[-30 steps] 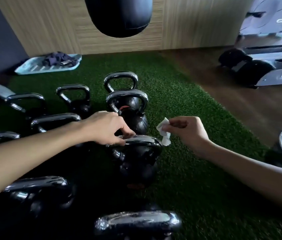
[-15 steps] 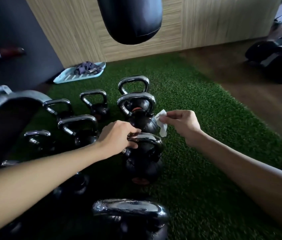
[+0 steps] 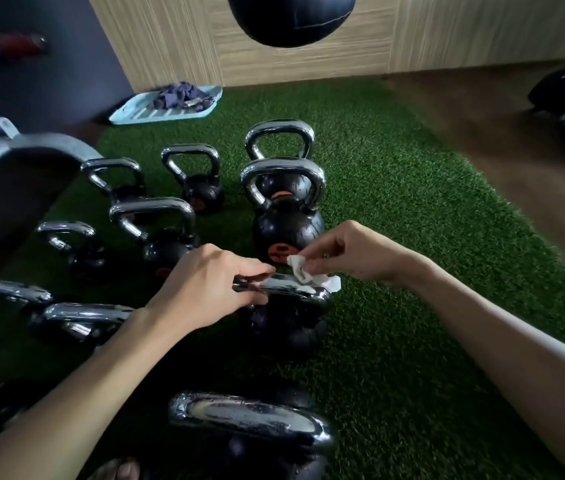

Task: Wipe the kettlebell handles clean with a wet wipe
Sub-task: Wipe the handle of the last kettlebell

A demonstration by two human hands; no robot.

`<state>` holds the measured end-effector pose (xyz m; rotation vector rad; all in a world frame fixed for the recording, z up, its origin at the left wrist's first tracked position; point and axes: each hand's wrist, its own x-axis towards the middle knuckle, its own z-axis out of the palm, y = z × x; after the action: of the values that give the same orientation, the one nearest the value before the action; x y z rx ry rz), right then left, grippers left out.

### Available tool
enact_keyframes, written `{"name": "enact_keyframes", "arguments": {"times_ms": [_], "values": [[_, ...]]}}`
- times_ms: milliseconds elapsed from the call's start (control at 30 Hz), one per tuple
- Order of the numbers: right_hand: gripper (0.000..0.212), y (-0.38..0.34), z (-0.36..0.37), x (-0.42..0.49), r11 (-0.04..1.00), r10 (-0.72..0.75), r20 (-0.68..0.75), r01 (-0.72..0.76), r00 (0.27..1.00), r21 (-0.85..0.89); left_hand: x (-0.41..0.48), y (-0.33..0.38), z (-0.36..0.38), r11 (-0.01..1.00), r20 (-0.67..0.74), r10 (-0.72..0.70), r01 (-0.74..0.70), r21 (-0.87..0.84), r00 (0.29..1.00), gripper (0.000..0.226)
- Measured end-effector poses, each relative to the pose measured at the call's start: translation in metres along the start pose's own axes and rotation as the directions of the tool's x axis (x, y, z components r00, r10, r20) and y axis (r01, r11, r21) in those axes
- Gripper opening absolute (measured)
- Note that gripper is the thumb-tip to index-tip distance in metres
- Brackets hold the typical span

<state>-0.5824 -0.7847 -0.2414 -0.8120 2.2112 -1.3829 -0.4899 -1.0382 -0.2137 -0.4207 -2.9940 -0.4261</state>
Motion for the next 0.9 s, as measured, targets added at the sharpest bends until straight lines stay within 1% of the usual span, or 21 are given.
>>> {"name": "enact_keyframes", "arguments": {"times_ms": [67,133,167,267,367,500,600,733,800,900], "values": [[0.025,-0.003,0.005,0.003,1.000,-0.016,0.045,0.016,0.999,-0.013,-0.004,-0.001,-0.003,1.000,0.024,0.003,-0.003,0.002,1.000,0.051],[0.030,-0.005,0.009,0.000,0.999,-0.031,0.068,0.030,0.997,0.019,-0.011,-0.003,-0.002,1.000,0.025,0.008,-0.008,0.001,1.000,0.051],[0.028,-0.005,0.012,-0.002,0.999,-0.054,0.081,0.054,0.995,-0.001,-0.016,-0.003,-0.002,1.000,0.013,0.002,-0.001,-0.010,1.000,0.050],[0.021,-0.002,0.020,-0.007,0.984,-0.092,0.096,0.105,0.991,-0.146,-0.026,-0.002,0.003,0.999,-0.025,-0.010,0.009,-0.051,1.000,0.049],[0.025,-0.004,0.018,-0.012,0.978,-0.082,0.133,0.105,0.988,-0.182,-0.030,-0.001,0.007,0.998,-0.066,-0.021,0.017,-0.065,0.998,0.048],[0.027,-0.012,0.014,-0.013,0.976,-0.089,0.141,0.115,0.986,-0.185,-0.037,-0.003,0.010,0.994,-0.077,-0.029,0.021,-0.106,0.997,0.048],[0.025,-0.014,0.023,-0.014,0.960,-0.112,0.158,0.147,0.981,-0.236,-0.046,-0.002,0.009,0.995,-0.077,-0.023,0.015,-0.100,0.997,0.047],[0.023,0.005,0.026,-0.024,0.949,-0.138,0.181,0.183,0.974,-0.258,-0.058,-0.003,0.010,0.989,-0.061,-0.031,0.022,-0.149,0.998,0.045],[0.022,0.009,0.025,-0.028,0.952,-0.129,0.200,0.178,0.971,-0.248,-0.059,-0.003,0.010,0.984,-0.049,-0.036,0.027,-0.174,0.998,0.044],[0.022,0.007,0.023,-0.028,0.954,-0.165,0.198,0.207,0.966,-0.218,-0.057,0.001,0.011,0.980,-0.047,-0.041,0.031,-0.199,0.998,0.045]]}}
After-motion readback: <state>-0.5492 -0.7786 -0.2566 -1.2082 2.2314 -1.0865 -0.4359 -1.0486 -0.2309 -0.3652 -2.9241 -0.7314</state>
